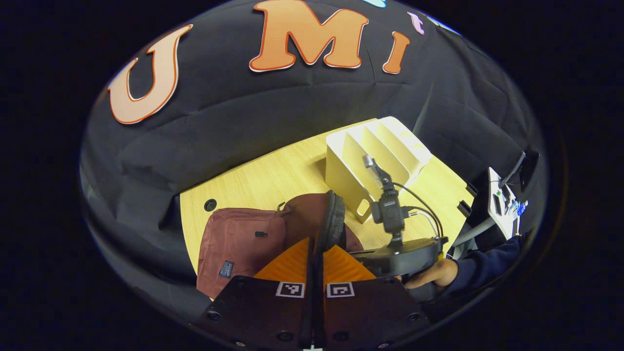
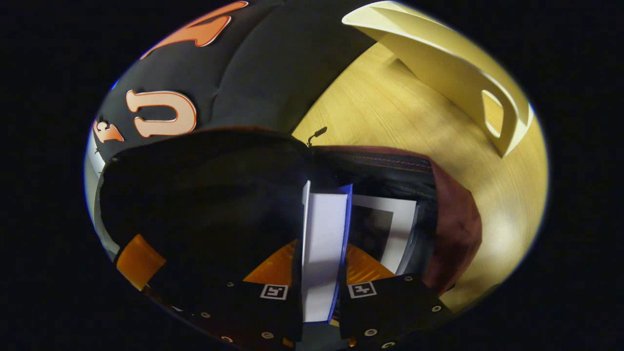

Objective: Open the schoolbag, grab two books from the bookshelf and put them into the schoolbag.

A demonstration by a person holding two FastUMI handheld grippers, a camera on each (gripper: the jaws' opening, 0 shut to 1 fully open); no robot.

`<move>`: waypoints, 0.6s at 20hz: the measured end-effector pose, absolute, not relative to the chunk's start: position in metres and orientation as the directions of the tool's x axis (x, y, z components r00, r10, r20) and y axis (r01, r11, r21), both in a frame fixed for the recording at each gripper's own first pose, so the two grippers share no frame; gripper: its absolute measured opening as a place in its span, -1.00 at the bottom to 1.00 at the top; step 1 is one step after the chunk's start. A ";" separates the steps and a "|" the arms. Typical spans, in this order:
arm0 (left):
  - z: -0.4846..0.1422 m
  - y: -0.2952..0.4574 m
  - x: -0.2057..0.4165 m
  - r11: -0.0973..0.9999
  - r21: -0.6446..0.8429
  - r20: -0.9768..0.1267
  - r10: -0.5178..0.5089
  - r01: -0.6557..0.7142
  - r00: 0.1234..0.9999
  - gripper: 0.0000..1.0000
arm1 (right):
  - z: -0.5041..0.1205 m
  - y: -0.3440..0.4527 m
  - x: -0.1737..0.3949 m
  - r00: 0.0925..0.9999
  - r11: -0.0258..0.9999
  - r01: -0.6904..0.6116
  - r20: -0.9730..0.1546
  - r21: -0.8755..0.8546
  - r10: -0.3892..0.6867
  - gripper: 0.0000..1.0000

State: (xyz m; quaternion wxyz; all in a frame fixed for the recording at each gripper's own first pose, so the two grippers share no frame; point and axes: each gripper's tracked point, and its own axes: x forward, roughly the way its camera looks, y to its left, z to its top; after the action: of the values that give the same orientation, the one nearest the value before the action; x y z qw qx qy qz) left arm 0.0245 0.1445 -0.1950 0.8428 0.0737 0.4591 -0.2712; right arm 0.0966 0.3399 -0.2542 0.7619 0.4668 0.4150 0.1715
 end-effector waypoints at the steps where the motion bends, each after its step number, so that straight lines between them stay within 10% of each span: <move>1: -0.196 0.144 0.027 0.844 -0.127 -0.814 -0.389 0.522 0.431 -0.95 | -0.254 0.342 0.096 0.596 0.509 0.120 -0.472 0.852 0.650 -0.39; 4: -0.197 0.148 0.030 0.854 -0.125 -0.808 -0.383 0.505 0.448 -0.95 | -0.258 0.333 0.095 0.590 0.582 0.124 -0.532 0.804 0.608 -0.34; 7: -0.205 0.142 0.023 0.853 -0.156 -0.805 -0.402 0.498 0.436 -0.94 | -0.262 0.311 0.091 0.597 0.719 0.080 -0.611 0.690 0.520 0.17; 9: -0.211 0.140 0.025 0.862 -0.145 -0.807 -0.387 0.486 0.446 -0.95 | -0.261 0.298 0.081 0.581 0.760 0.059 -0.641 0.648 0.501 -0.02; 10: -0.213 0.140 0.025 0.869 -0.144 -0.808 -0.380 0.474 0.451 -0.95 | -0.260 0.291 0.078 0.584 0.771 0.044 -0.642 0.636 0.497 0.43; 12: -0.218 0.138 0.022 0.884 -0.138 -0.811 -0.360 0.447 0.461 -0.95 | -0.254 0.270 0.074 0.606 0.787 0.019 -0.633 0.617 0.481 0.54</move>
State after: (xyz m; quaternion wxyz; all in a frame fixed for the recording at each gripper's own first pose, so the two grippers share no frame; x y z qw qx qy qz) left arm 0.0223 0.1383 -0.2182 0.8534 0.0474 0.4622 -0.2363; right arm 0.0745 0.2695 -0.2536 0.8457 0.2963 0.4223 0.1366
